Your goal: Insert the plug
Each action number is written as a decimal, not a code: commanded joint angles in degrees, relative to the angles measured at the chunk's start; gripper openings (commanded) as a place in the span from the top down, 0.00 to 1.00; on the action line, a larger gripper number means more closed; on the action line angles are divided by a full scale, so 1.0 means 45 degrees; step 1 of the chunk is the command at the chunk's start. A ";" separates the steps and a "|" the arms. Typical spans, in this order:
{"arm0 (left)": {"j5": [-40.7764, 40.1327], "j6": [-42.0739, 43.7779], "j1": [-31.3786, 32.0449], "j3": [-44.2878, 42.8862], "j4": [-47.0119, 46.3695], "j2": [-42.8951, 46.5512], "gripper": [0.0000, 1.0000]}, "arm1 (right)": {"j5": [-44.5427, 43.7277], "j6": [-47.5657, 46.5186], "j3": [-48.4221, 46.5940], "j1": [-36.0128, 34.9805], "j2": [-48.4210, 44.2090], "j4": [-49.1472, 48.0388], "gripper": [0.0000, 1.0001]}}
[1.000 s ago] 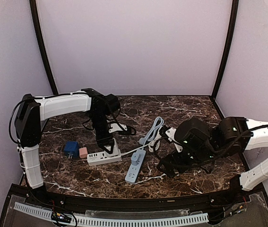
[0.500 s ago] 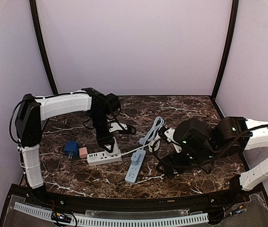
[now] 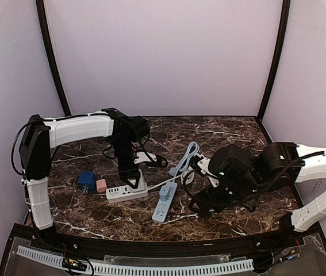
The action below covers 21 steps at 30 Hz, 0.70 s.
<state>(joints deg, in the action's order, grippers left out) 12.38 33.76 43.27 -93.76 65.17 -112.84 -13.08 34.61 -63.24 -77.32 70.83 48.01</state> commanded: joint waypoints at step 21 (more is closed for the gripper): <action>-0.0250 -0.1166 0.0234 -0.0394 0.0028 -0.0275 0.99 | -0.0131 0.0627 0.0054 -0.0581 -0.0017 -0.0143 0.01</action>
<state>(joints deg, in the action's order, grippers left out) 11.90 30.33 43.79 -93.82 64.69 -113.95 -13.10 36.34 -63.24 -78.98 70.94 47.99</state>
